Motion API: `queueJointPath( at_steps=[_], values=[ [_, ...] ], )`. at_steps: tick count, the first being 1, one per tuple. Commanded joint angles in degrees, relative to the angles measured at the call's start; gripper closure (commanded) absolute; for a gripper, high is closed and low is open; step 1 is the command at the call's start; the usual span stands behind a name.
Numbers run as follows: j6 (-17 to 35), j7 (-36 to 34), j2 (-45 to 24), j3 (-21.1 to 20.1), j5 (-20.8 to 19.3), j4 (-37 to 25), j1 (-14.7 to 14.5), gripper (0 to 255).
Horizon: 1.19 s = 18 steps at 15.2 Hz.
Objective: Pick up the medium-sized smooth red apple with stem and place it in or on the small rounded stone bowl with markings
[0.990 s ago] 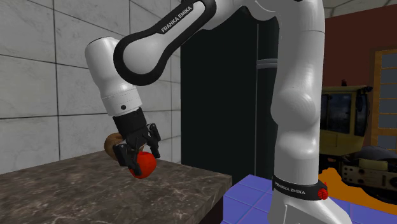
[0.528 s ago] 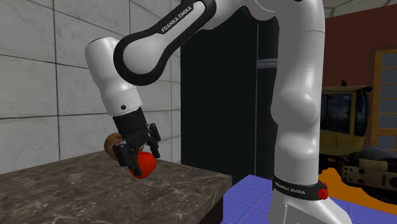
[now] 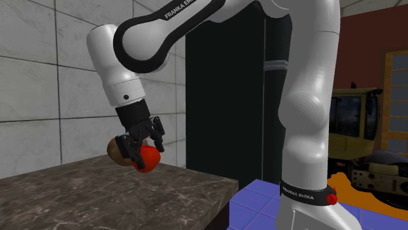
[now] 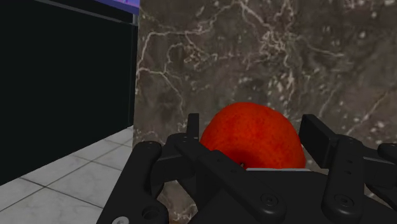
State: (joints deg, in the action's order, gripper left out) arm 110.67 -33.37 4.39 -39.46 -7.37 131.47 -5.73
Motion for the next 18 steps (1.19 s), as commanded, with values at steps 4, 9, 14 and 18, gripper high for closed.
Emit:
queueJointPath(
  at_steps=[4, 9, 14, 18],
  values=[
    [-3.75, 1.94, 2.78, 0.44, 1.75, -1.76, -0.11, 255],
    [-7.49, 3.47, 4.85, 0.94, 2.89, -3.98, -0.19, 255],
    [-11.24, 4.75, 6.51, 1.46, 3.68, -6.52, -0.23, 255],
    [-14.25, 5.62, 7.54, 1.85, 4.11, -8.76, -0.23, 255]
  ],
)
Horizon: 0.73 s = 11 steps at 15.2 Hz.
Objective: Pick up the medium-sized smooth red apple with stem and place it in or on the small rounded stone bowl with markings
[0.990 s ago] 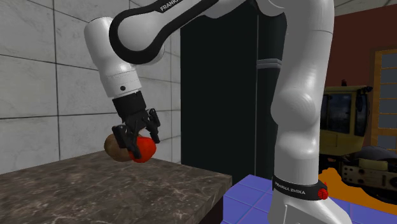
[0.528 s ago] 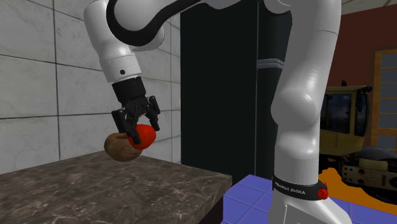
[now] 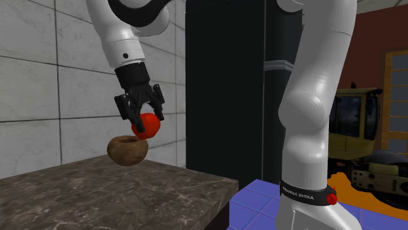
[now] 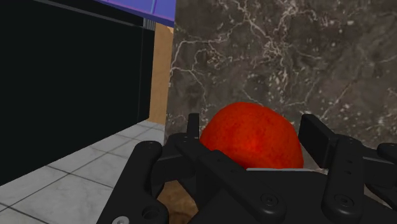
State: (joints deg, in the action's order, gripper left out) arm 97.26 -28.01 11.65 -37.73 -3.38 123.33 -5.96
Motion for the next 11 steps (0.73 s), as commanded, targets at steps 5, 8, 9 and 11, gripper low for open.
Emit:
queueJointPath(
  at_steps=[5, 8, 9, 11],
  values=[
    [-4.61, 1.19, 1.22, 0.56, 0.43, -3.69, 0.06, 255],
    [-6.51, 1.59, 1.54, 0.75, 0.50, -5.35, 0.11, 255],
    [-6.44, 1.93, -0.09, 0.96, -0.65, -6.70, 0.75, 255],
    [-6.48, 2.55, -3.48, 1.34, -2.98, -9.63, 1.93, 255]
  ],
)
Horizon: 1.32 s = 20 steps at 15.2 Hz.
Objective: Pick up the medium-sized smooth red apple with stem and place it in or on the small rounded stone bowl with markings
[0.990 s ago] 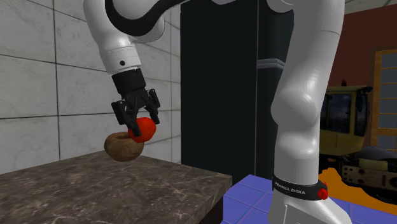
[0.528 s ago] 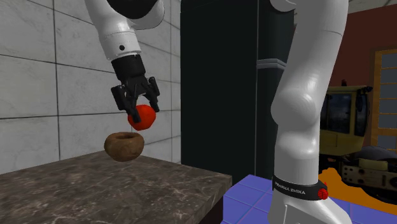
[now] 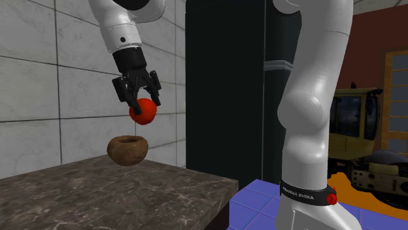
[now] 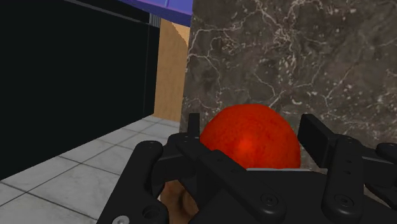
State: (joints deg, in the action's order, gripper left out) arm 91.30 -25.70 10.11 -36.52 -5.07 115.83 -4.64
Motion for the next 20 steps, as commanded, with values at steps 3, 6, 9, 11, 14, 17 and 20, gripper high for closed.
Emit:
queueJointPath(
  at_steps=[3, 6, 9, 11, 14, 17, 20],
  values=[
    [-0.99, 1.04, -7.28, 0.74, -4.82, -7.10, 1.97, 255],
    [-1.99, 1.79, -12.91, 1.42, -8.37, -12.83, 2.78, 255],
    [-3.56, 2.65, -18.81, 2.23, -11.89, -19.41, 2.98, 255],
    [-4.92, 3.37, -22.90, 2.88, -14.20, -24.34, 2.74, 255],
    [-3.93, 3.31, -24.26, 3.24, -14.94, -24.53, 2.67, 255],
    [-1.78, 2.78, -24.44, 3.33, -15.06, -22.45, 2.83, 255],
    [0.32, 2.21, -24.74, 3.42, -15.28, -20.53, 2.95, 255]
  ],
)
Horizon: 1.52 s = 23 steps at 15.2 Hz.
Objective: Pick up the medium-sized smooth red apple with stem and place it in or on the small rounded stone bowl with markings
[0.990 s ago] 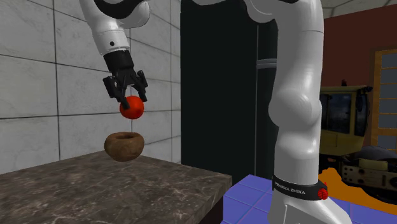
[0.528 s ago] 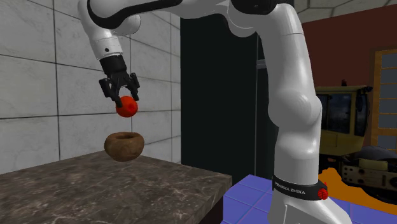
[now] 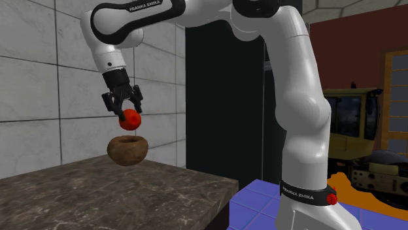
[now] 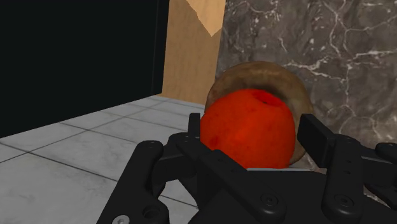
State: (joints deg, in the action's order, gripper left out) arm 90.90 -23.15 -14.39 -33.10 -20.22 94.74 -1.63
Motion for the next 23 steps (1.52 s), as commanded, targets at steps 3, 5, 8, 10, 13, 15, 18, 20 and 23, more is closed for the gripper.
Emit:
queueJointPath(
  at_steps=[3, 5, 8, 10, 13, 15, 18, 20, 23],
  values=[
    [2.78, -0.93, -0.67, 0.12, -0.42, 2.34, 0.02, 255],
    [4.11, -1.35, -1.02, 0.20, -0.67, 3.44, 0.05, 255],
    [5.14, -1.69, -1.33, 0.25, -0.88, 4.27, 0.07, 255],
    [5.14, -1.69, -1.34, 0.24, -0.89, 4.26, 0.08, 255],
    [5.13, -1.70, -1.34, 0.21, -0.90, 4.26, 0.11, 255],
    [5.06, -1.76, -1.32, 0.17, -0.87, 4.23, 0.06, 0],
    [5.19, -1.84, -1.40, 0.17, -0.91, 4.32, 0.04, 0],
    [5.13, -1.70, -1.34, 0.20, -0.90, 4.26, 0.11, 0],
    [-0.81, -1.47, -2.34, -0.28, -0.89, -2.43, -1.38, 0]
  ],
)
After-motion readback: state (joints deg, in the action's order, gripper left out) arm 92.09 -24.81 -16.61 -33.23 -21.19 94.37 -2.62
